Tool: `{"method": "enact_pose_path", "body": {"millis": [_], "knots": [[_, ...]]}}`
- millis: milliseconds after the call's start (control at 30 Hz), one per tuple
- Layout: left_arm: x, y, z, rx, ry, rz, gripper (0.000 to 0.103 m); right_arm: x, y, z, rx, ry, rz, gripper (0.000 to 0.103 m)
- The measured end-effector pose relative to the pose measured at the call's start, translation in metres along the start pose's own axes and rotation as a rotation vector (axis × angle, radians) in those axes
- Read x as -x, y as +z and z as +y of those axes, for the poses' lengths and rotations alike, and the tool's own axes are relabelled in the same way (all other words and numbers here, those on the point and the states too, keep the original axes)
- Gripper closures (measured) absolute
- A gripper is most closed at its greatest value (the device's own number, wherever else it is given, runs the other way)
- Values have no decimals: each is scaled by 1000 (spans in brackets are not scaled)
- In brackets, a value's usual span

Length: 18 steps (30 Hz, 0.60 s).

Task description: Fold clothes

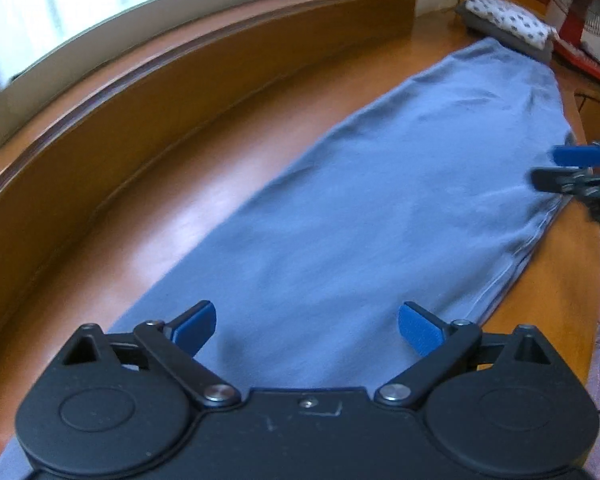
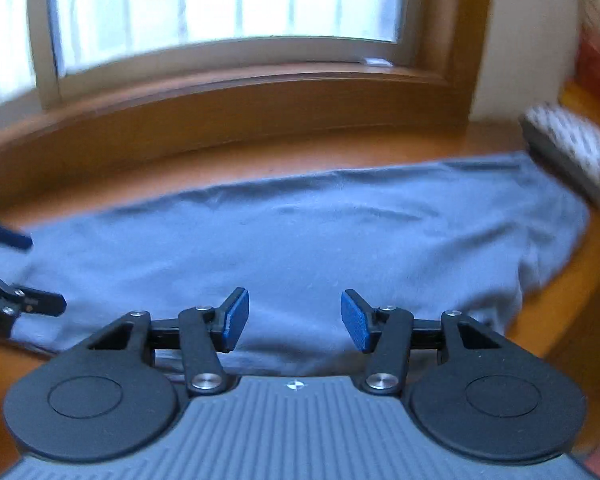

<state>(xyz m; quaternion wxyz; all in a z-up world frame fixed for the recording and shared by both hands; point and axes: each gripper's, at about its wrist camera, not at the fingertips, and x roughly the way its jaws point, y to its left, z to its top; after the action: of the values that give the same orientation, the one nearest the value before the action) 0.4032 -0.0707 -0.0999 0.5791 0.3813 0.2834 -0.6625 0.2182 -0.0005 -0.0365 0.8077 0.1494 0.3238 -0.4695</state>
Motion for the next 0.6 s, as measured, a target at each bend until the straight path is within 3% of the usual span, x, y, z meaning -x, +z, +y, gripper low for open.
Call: {"method": "enact_pose_path", "body": {"millis": [67, 133, 333, 433, 600], "knots": [[-9, 7, -16, 10, 35, 30, 5, -13, -5, -2, 56, 16, 67, 49], [-13, 9, -22, 54, 71, 45, 3, -11, -19, -10, 58, 94, 79, 50], [-12, 11, -22, 218, 137, 99, 4, 30, -30, -67, -36, 286, 24, 49], [-6, 20, -38, 237, 171, 97, 6, 46, -26, -117, -136, 268, -63, 49], [1, 61, -105, 112, 41, 8, 6, 30, -17, -212, -355, 136, -49, 49]]}}
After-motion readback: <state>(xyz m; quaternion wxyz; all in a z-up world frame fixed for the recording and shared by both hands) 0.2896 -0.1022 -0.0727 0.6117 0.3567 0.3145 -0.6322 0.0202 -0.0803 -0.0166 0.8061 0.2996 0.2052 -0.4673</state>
